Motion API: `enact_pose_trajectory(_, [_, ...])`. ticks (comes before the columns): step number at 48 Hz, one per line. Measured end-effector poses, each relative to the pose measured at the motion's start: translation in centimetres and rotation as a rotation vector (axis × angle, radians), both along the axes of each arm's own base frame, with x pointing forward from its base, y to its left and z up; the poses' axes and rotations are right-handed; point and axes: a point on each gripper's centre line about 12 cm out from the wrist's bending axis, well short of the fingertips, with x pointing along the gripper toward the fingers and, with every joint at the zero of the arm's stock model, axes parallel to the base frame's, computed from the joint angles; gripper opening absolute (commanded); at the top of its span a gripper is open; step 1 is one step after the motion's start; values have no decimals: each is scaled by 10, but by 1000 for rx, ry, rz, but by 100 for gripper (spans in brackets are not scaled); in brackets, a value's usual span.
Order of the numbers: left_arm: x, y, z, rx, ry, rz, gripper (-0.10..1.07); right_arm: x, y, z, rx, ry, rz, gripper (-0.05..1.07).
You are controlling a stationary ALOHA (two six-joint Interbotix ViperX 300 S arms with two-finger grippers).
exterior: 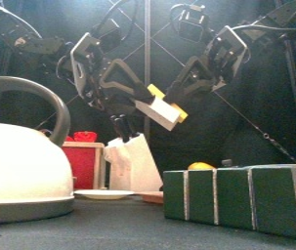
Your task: Disassemble egg sushi
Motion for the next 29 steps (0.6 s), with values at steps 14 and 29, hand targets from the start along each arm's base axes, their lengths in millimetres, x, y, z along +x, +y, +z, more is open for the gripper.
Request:
enact_pose_trajectory(14, [-11, 0, 1, -5, 2, 2, 65, -6, 0, -6, 3, 19, -4, 60])
enact_pose_trajectory(29, [-19, 2, 0, -18, 9, 16, 65, -10, -1, -5, 7, 15, -11, 60])
